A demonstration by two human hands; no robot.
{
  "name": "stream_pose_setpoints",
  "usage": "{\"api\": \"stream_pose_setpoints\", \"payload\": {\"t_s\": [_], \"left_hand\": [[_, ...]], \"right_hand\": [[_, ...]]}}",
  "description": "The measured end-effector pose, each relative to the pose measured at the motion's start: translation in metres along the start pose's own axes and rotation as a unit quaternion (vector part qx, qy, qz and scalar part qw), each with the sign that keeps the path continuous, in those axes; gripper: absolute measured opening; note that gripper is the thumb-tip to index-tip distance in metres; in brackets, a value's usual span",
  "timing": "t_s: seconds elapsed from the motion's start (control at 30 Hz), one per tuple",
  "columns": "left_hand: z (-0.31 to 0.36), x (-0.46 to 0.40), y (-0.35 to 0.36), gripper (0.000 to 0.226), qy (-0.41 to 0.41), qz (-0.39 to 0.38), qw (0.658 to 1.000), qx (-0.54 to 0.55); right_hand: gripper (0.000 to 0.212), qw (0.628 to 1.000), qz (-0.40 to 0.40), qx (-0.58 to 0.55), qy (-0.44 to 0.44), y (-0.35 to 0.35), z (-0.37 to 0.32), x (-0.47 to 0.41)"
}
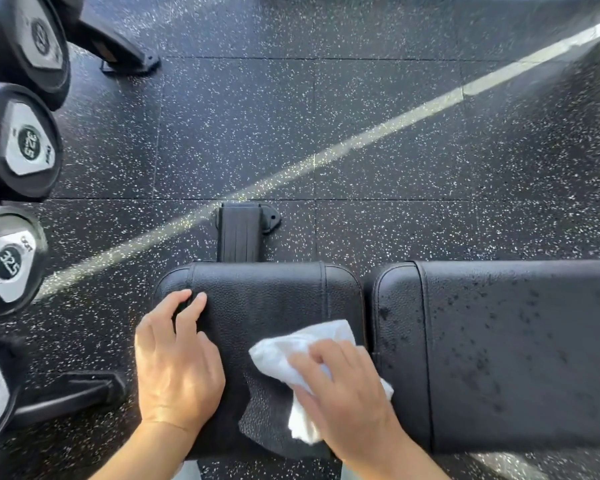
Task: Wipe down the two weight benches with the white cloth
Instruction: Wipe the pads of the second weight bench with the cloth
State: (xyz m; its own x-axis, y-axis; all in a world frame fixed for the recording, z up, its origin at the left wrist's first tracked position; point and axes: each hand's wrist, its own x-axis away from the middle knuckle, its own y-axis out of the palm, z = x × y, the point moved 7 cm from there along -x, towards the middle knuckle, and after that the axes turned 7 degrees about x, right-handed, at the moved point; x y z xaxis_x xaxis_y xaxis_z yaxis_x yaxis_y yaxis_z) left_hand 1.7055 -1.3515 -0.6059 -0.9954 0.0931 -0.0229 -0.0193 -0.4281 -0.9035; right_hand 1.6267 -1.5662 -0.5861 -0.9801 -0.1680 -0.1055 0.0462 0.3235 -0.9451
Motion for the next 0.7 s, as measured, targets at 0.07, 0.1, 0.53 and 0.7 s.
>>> {"api": "stream_pose_setpoints", "payload": {"t_s": [0.07,0.1,0.53,0.7], "left_hand": [[-0.002,0.001,0.001,0.05,-0.004,-0.003,1.0,0.002],[-0.003,0.001,0.002,0.05,-0.007,-0.003,1.0,0.004],[0.002,-0.002,-0.002,0.05,0.03,0.033,0.999,0.021],[-0.007,-0.005,0.002,0.049,0.009,0.019,0.999,0.024]], "right_hand": [[0.016,1.0,0.012,-0.009,0.016,-0.006,0.015,-0.026],[0.017,0.999,0.021,-0.017,0.04,-0.009,0.026,-0.044],[0.029,0.985,-0.162,-0.019,0.062,0.052,-0.021,-0.198],[0.031,0.972,-0.22,-0.077,0.027,0.079,-0.064,-0.227]]}}
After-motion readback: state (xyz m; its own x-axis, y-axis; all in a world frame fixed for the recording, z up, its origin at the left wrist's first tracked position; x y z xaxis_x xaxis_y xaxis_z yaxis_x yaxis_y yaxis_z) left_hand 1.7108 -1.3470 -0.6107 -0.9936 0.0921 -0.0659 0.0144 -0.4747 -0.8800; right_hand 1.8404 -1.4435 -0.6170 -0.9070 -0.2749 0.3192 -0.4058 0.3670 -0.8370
